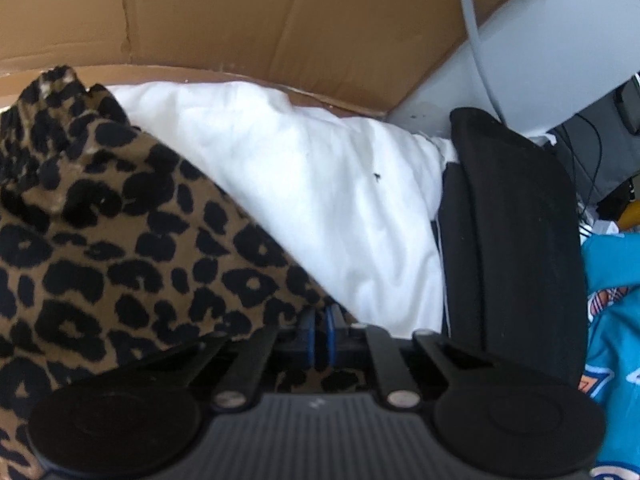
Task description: Fold clothes
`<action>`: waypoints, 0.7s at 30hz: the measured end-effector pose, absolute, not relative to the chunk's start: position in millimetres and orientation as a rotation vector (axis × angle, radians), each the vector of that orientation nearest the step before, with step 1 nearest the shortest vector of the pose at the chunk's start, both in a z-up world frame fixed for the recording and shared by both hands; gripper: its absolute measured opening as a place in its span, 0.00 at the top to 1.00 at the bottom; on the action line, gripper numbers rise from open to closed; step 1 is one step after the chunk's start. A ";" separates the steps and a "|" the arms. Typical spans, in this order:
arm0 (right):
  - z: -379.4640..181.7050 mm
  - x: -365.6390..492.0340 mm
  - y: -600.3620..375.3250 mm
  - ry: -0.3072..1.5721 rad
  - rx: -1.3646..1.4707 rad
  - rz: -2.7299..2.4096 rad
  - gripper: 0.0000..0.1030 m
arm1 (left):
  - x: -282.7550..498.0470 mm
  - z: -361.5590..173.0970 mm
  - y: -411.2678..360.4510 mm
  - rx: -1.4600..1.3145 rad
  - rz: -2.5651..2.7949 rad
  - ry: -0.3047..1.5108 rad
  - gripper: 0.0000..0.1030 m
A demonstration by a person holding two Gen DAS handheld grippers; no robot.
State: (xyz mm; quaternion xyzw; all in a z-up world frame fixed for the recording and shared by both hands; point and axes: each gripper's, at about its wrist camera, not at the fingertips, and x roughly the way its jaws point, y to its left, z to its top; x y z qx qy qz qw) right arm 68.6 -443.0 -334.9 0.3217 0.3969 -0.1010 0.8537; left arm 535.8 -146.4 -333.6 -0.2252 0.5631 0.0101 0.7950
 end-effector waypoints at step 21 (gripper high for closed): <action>-310.6 59.2 -433.8 0.802 0.589 -0.276 0.97 | 469.5 -234.6 -38.0 -0.241 0.077 1.090 0.93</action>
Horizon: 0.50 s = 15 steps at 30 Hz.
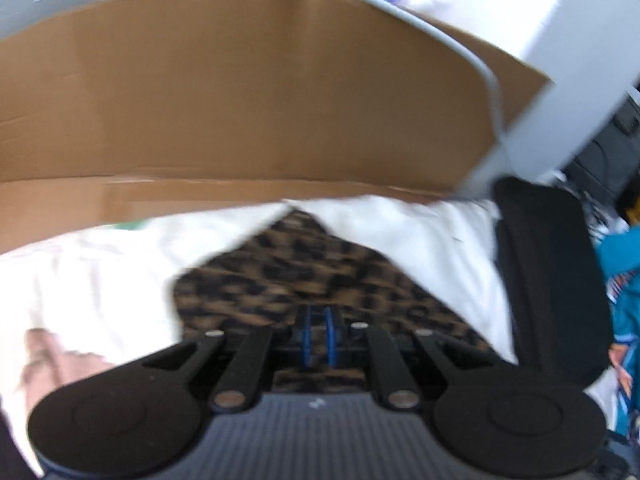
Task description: Fold clothes
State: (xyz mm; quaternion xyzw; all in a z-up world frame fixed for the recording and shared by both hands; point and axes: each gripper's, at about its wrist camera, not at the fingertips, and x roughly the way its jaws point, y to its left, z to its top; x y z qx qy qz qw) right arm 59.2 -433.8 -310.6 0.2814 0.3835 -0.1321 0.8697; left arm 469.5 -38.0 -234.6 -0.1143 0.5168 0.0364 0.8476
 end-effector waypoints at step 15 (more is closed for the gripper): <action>-316.5 64.4 -412.6 0.802 0.592 -0.138 0.69 | 467.9 -310.9 -9.8 -0.267 0.115 1.167 0.92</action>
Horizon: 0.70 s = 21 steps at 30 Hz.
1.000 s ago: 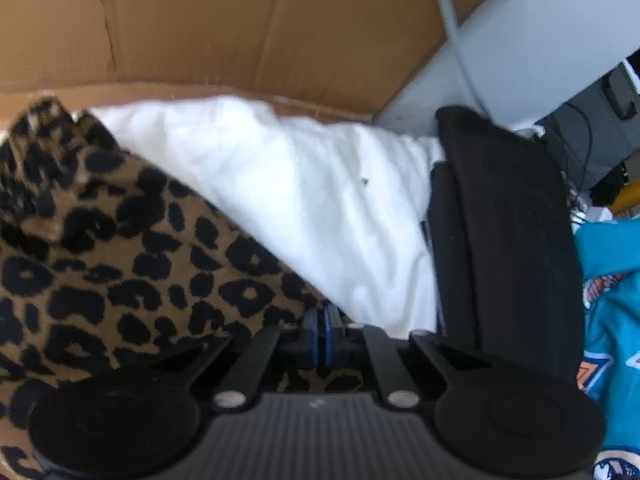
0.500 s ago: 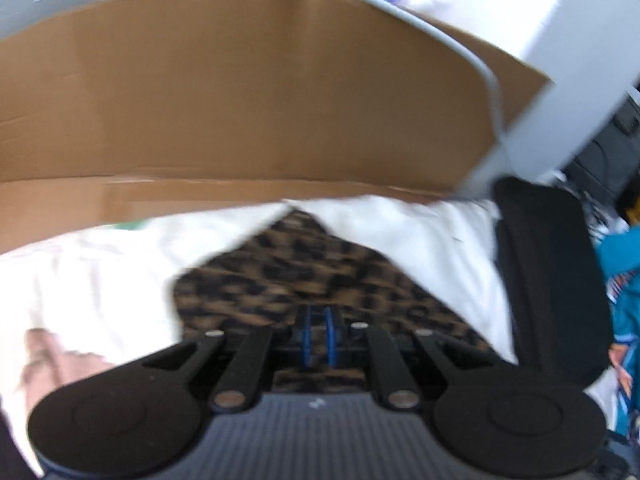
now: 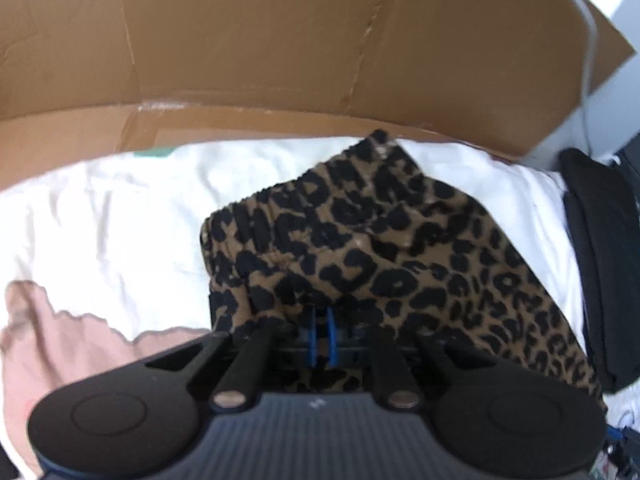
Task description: Fold clothes
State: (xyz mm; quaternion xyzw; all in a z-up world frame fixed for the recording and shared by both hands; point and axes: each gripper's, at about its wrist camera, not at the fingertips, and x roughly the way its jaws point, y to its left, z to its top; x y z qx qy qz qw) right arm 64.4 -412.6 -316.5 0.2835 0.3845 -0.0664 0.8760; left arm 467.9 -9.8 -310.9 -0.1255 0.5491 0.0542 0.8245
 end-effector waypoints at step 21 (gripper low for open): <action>-319.2 56.6 -418.1 0.860 0.499 -0.221 0.84 | 433.9 -257.8 8.4 -0.186 0.030 1.046 0.92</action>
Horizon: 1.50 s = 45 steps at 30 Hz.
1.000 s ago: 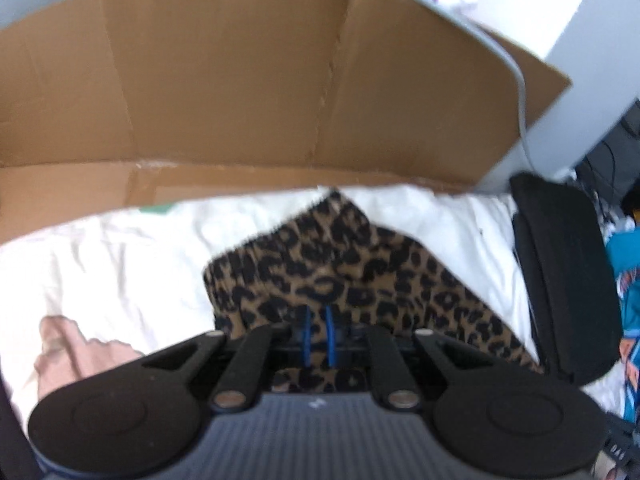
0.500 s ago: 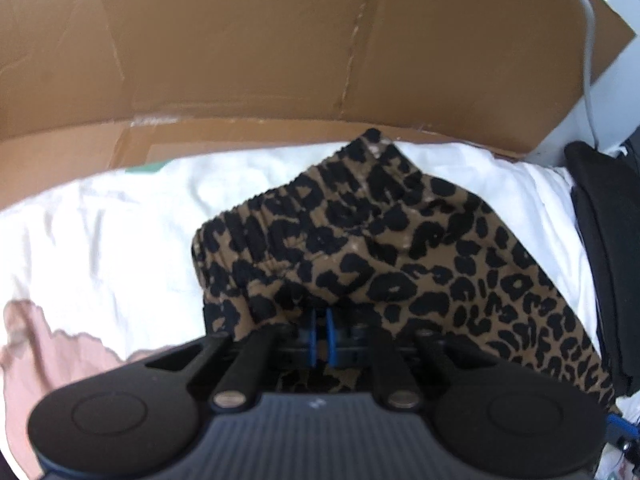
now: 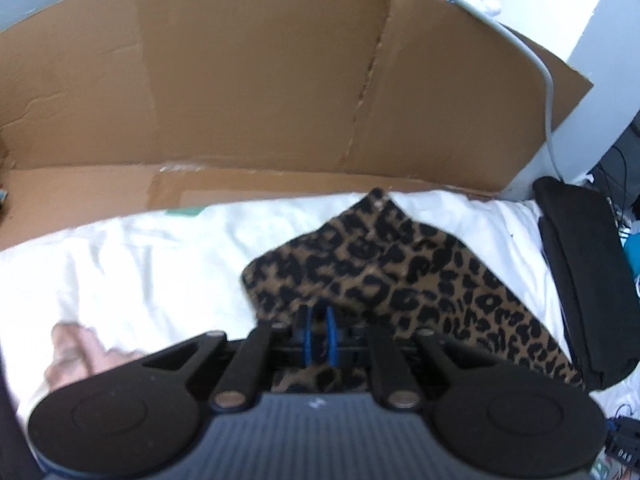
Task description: Fold clothes
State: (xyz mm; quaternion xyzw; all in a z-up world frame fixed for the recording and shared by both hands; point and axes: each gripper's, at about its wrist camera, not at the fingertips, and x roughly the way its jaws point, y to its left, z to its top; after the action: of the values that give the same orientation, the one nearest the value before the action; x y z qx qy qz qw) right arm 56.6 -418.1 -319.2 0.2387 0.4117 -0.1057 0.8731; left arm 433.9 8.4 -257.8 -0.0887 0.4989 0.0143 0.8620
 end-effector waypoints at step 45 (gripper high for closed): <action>-318.9 43.1 -403.3 0.950 0.713 -0.155 0.51 | 162.5 -318.4 8.9 -0.165 -0.458 1.216 0.77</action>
State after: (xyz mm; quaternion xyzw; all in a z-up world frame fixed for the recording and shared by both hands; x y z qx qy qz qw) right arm 43.1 -403.3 -318.9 0.3355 0.4469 -0.0730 0.8261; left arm 162.5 8.9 -318.4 -0.0766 0.5654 -0.2130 0.7931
